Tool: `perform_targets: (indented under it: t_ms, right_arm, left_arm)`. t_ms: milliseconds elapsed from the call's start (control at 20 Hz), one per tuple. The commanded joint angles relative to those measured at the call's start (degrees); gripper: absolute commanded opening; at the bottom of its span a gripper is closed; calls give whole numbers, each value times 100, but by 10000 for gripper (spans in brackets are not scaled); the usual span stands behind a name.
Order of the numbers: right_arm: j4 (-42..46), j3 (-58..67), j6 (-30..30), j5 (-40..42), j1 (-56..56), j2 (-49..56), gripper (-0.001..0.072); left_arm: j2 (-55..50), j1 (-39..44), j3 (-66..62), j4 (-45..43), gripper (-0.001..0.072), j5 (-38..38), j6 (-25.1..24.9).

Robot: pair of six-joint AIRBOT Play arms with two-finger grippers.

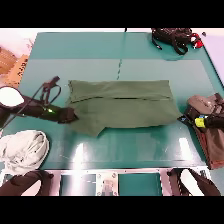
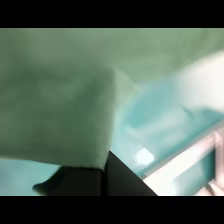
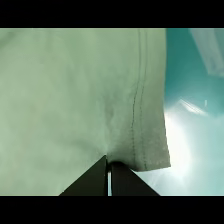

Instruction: Fold the shirts.

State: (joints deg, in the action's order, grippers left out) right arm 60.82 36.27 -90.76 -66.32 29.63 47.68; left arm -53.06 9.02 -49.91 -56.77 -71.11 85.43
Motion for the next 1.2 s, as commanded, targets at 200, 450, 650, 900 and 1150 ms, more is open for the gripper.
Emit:
perform_targets:
  t_ms: [200,450,650,900,1150]
  right_arm:
    - [-861,1499,284,1010,-503,1705,16]
    - [-942,3174,293,1314,-1141,3827,17]
    - [-1093,4323,275,1491,-1314,5375,228]
    - [-892,5414,1204,63,-494,5681,516]
    - [-940,5471,1766,-728,205,6041,543]
  left_arm:
    - [-1585,39,-2009,-1226,23,817,-48]
    - [-3604,39,-3453,-1204,25,1058,-444]
    - [-4907,39,-4286,-1099,188,1696,-752]
    - [-5010,39,-5042,-2133,713,1596,-177]
    - [-5010,39,-5729,-1930,711,455,162]
